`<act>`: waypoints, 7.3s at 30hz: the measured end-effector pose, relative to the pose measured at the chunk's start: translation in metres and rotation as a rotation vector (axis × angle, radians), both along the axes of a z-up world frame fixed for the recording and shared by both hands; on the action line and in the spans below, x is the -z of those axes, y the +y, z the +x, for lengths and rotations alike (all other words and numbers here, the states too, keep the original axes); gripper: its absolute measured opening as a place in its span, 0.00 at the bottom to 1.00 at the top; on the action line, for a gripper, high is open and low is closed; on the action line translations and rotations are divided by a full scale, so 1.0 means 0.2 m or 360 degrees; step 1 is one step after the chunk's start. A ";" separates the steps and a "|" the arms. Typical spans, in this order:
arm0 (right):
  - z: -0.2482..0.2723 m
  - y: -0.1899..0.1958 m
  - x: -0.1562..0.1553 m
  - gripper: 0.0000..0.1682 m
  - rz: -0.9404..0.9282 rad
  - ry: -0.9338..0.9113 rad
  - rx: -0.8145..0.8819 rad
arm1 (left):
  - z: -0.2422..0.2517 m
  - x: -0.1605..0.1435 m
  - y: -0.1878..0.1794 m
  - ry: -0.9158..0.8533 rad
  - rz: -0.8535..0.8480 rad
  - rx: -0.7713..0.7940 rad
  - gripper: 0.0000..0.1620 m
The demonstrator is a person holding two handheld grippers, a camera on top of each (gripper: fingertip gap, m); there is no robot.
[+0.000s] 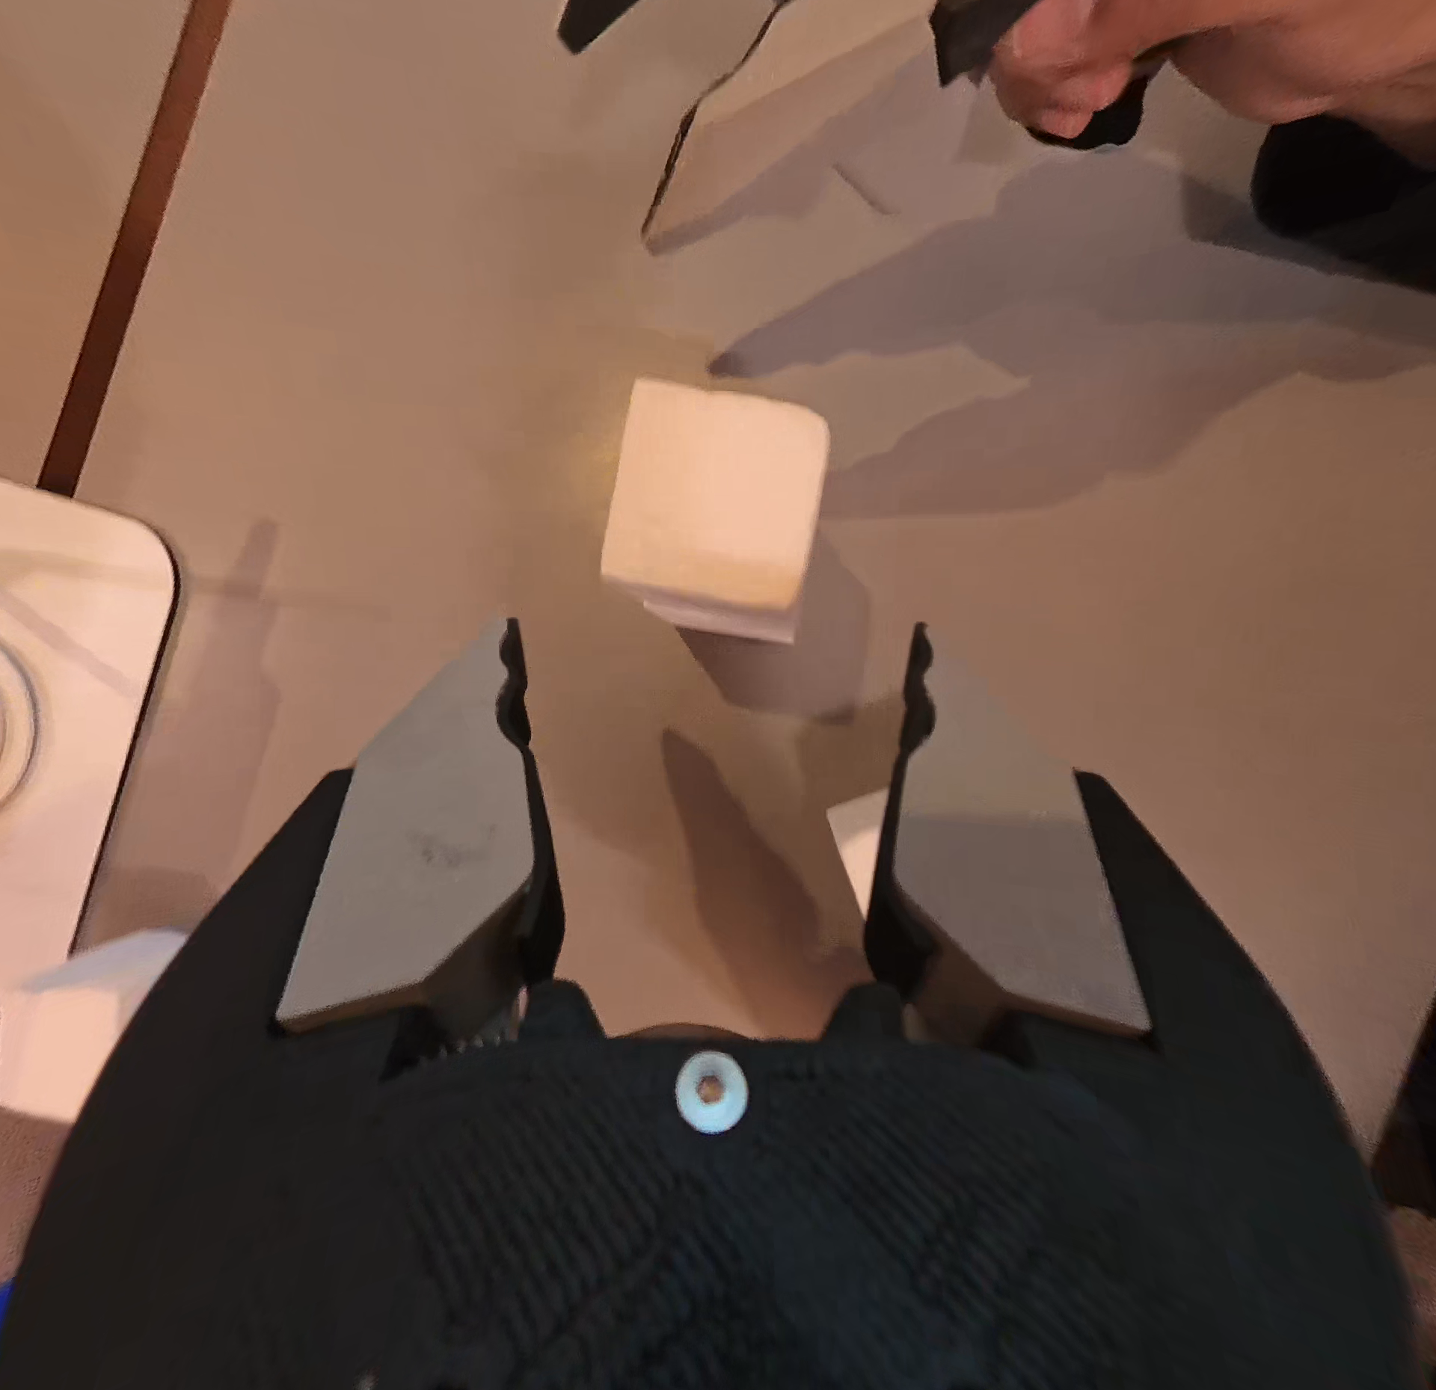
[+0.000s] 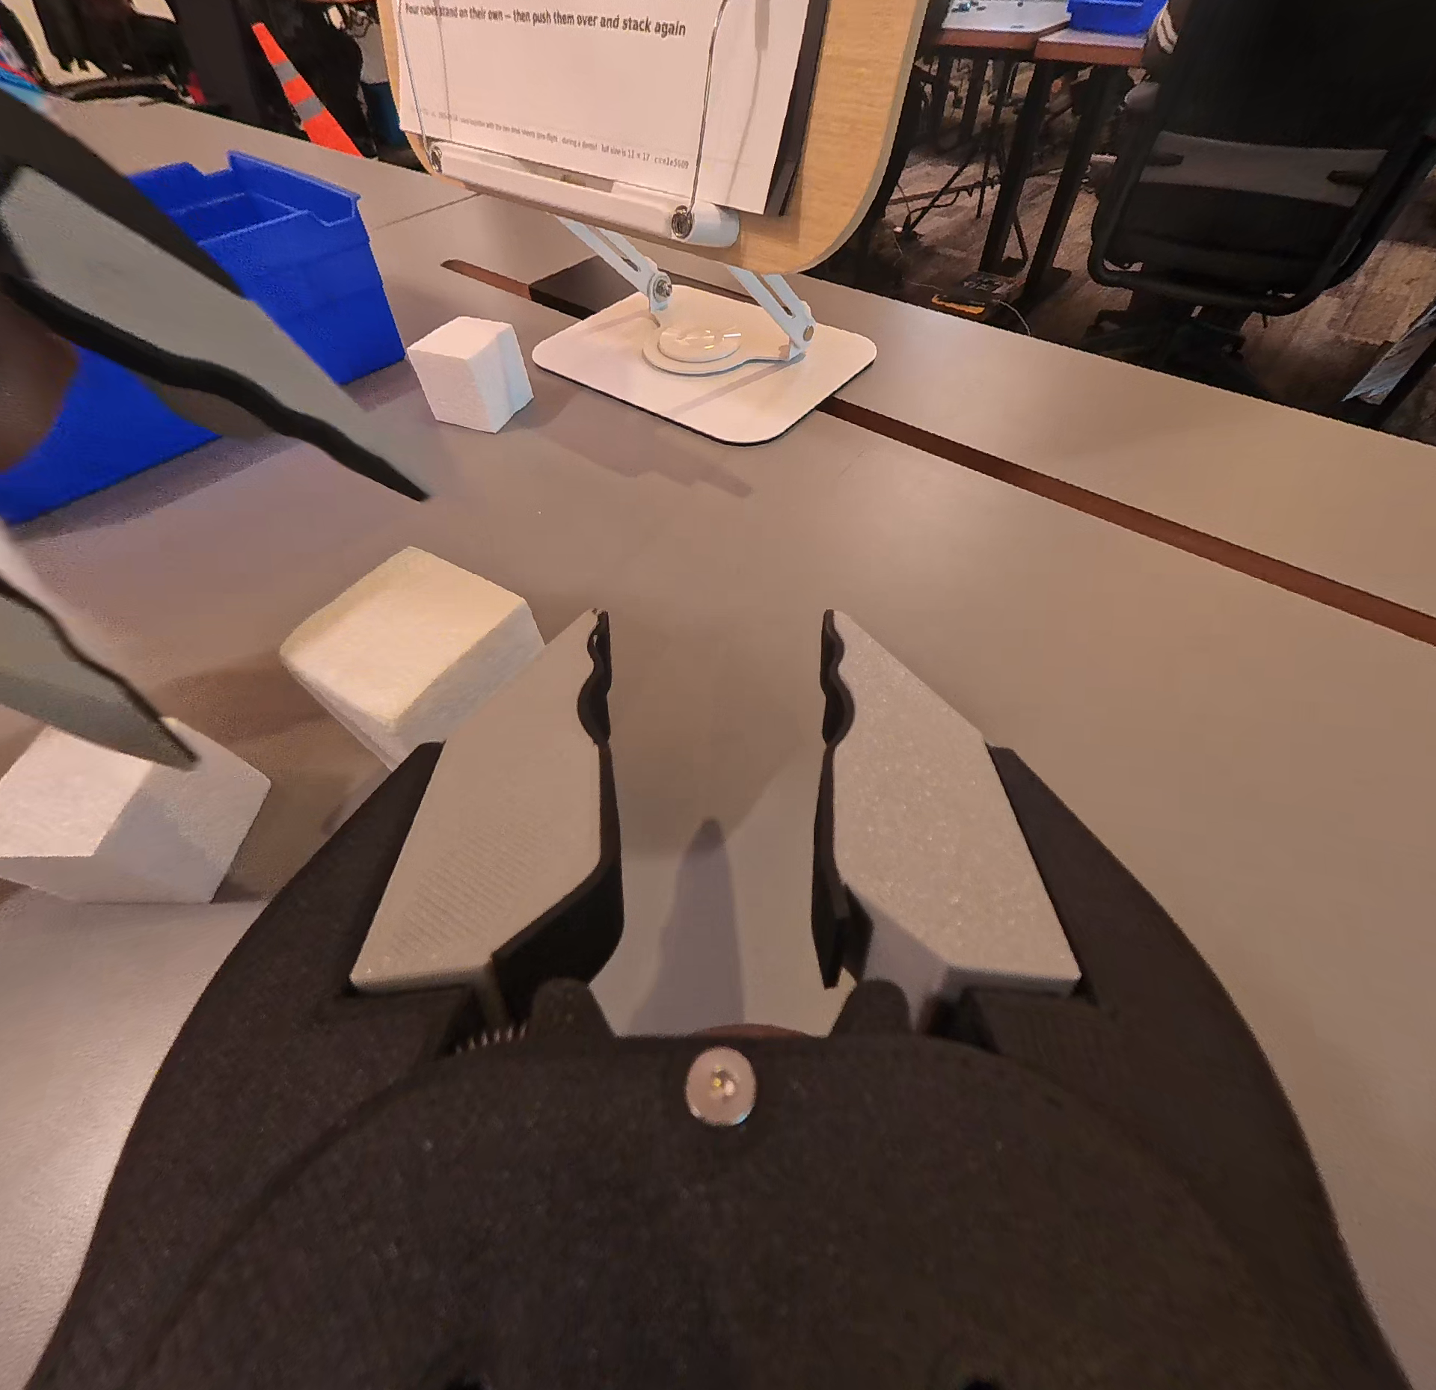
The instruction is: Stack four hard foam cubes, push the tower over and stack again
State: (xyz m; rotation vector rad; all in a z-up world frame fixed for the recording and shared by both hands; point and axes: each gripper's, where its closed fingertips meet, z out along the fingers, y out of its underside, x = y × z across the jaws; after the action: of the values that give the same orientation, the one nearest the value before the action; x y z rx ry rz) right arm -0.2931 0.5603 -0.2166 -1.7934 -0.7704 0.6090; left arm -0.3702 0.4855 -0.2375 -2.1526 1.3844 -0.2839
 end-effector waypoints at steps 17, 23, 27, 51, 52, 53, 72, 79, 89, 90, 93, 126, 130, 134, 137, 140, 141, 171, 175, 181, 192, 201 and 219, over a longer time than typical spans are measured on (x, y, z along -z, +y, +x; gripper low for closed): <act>-0.01 -0.01 0.02 0.31 0.0000 -0.0020 0.0007 | -0.25 0.33 -0.44 -0.0161 -0.0319 -0.0451 0.48; 0.00 0.00 0.01 0.31 0.0001 -0.0014 0.0006 | -0.26 0.42 -0.44 0.0044 -0.0276 -0.0396 0.44; 0.00 0.00 0.01 0.31 -0.0001 -0.0007 0.0000 | -0.24 0.40 -0.42 -0.0006 -0.0274 -0.0407 0.48; 0.01 -0.01 -0.03 0.30 0.0010 0.0040 -0.0002 | -0.13 -0.06 -0.18 -0.0092 0.0071 -0.0333 0.37; 0.01 -0.01 -0.03 0.30 0.0008 0.0044 -0.0001 | -0.11 -0.13 -0.16 -0.0086 0.0113 -0.0285 0.38; 0.01 -0.01 -0.04 0.30 0.0006 0.0047 0.0001 | -0.09 -0.18 -0.13 -0.0079 0.0147 -0.0219 0.38; 0.08 0.03 -0.08 0.30 -0.0024 0.0164 0.0039 | 0.19 -0.30 -0.02 -0.0056 0.0116 0.0440 0.38; 0.08 0.03 -0.06 0.30 -0.0029 0.0152 0.0036 | 0.19 -0.31 0.01 -0.0076 0.0125 0.0439 0.38; 0.07 0.03 -0.06 0.30 -0.0028 0.0148 0.0032 | 0.17 -0.26 0.03 -0.0032 0.0069 0.0432 0.38; 0.07 0.03 -0.06 0.30 -0.0028 0.0148 0.0032 | 0.16 -0.24 0.04 -0.0029 0.0043 0.0414 0.38; 0.07 0.03 -0.06 0.30 -0.0028 0.0146 0.0032 | 0.14 -0.20 0.05 -0.0017 -0.0005 0.0379 0.38; 0.06 0.02 -0.06 0.30 -0.0027 0.0133 0.0024 | 0.15 -0.15 0.05 0.0007 -0.0041 0.0492 0.38; 0.06 0.02 -0.06 0.29 -0.0028 0.0134 0.0023 | 0.15 -0.14 0.05 0.0030 -0.0054 0.0500 0.38; 0.06 0.02 -0.06 0.29 -0.0028 0.0136 0.0022 | 0.15 -0.13 0.06 0.0020 -0.0055 0.0495 0.38; 0.06 0.02 -0.06 0.29 -0.0029 0.0134 0.0020 | 0.15 -0.13 0.06 -0.0006 -0.0060 0.0488 0.39; 0.06 0.02 -0.06 0.29 -0.0024 0.0135 0.0017 | 0.15 -0.12 0.08 -0.0010 -0.0042 0.0469 0.44; 0.06 0.02 -0.06 0.29 -0.0023 0.0134 0.0017 | 0.15 -0.12 0.08 -0.0018 -0.0040 0.0459 0.46; 0.04 0.03 0.01 0.29 -0.0019 0.0004 0.0027 | -1.16 0.08 0.70 -0.0078 0.0354 -0.1606 0.60; 0.04 0.03 0.01 0.29 -0.0023 0.0015 0.0032 | -1.22 0.19 0.78 -0.0067 0.0327 -0.1782 0.60; 0.03 0.02 0.00 0.29 -0.0020 0.0026 0.0020 | -1.25 0.30 0.76 -0.0077 0.0226 -0.1807 0.39; 0.04 0.03 0.01 0.29 -0.0044 0.0070 0.0022 | -0.79 -0.12 0.43 -0.0307 0.0271 -0.0897 0.38; 0.07 0.04 0.00 0.29 -0.0075 0.0131 0.0012 | -0.06 -0.54 0.01 -0.0239 0.0260 0.0234 0.38; 0.07 0.02 -0.07 0.29 -0.0041 0.0188 -0.0003 | 0.21 -0.50 0.02 0.0025 0.0111 0.0599 0.38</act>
State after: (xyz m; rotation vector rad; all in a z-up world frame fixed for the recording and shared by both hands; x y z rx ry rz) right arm -0.2785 0.5641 -0.2030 -1.7636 -0.6866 0.7220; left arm -0.3282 0.4899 -0.1377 -1.8316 1.7784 -0.3542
